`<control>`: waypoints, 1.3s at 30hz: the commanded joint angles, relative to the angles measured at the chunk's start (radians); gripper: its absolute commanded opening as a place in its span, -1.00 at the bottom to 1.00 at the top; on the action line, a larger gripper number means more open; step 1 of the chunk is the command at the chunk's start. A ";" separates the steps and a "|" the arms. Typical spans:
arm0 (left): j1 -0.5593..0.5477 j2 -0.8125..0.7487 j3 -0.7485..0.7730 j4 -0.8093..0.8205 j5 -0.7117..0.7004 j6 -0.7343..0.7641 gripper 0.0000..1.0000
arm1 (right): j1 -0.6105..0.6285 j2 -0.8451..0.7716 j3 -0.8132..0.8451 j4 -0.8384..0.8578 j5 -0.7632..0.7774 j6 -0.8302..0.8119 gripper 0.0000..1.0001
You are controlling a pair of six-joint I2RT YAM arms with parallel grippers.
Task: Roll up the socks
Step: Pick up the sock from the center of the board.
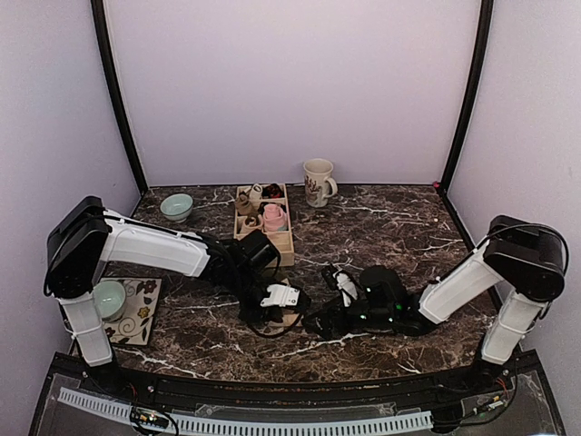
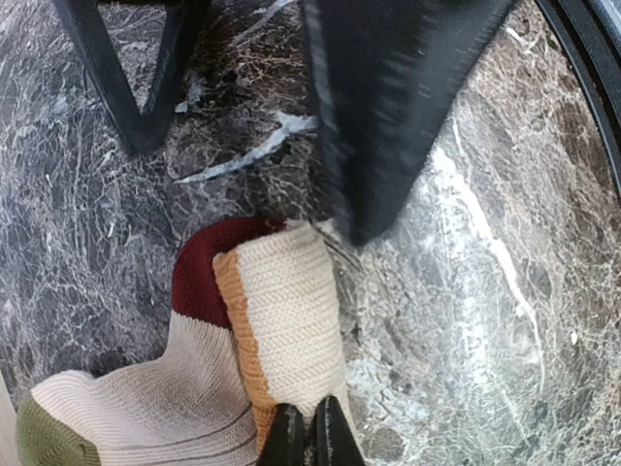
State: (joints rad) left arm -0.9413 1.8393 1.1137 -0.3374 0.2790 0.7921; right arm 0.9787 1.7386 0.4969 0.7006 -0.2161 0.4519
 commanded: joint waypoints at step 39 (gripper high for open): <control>0.081 0.210 0.037 -0.292 0.312 -0.100 -1.00 | 0.139 -0.512 -0.087 -0.344 0.480 -0.147 0.97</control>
State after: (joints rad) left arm -0.8497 1.9713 1.2148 -0.4683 0.6476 0.6952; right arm 1.0977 1.2129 0.3683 0.4076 0.3309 0.4023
